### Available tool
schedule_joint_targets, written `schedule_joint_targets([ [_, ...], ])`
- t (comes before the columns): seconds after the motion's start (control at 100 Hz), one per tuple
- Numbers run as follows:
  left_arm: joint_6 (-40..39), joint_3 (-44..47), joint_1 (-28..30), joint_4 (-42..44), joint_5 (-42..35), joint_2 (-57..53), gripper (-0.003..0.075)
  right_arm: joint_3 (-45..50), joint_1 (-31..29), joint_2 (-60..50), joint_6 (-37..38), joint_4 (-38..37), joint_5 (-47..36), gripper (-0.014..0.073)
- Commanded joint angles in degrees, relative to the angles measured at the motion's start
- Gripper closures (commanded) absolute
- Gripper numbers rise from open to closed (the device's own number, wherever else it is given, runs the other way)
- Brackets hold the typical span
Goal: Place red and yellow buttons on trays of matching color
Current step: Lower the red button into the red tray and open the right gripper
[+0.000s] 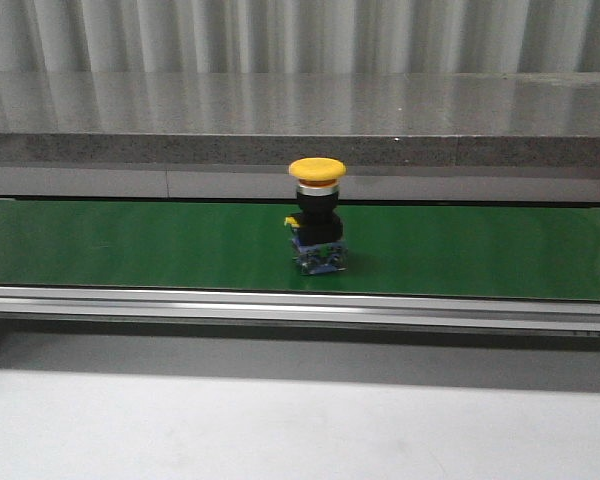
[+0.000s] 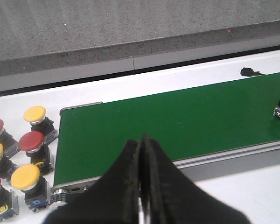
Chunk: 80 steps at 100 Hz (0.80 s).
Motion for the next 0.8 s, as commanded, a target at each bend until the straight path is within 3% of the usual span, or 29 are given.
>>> schedule_joint_targets([
  [0.0, -0.1, -1.5, -0.4, -0.6, -4.3, 0.4, 0.0741, -4.2, -2.1, 1.3, -0.1, 0.7, -2.3, 0.0355],
  [0.24, -0.1, -1.5, -0.4, -0.6, -4.3, 0.4, 0.0741, -10.5, -2.6, 11.0, -0.1, 1.3, -3.7, 0.0355],
  [0.58, -0.1, -1.5, -0.4, -0.6, -4.3, 0.4, 0.0741, -16.3, -2.5, 20.9, -0.1, 7.5, -5.4, 0.0345],
  [0.65, -0.1, -1.5, -0.4, -0.6, -4.3, 0.4, 0.0741, -16.6, -2.5, 21.6, -0.1, 7.6, -5.4, 0.0283],
  [0.79, -0.1, -1.5, -0.4, -0.6, -4.3, 0.4, 0.0741, -16.6, -2.5, 21.6, -0.1, 7.6, -5.7, 0.0055],
])
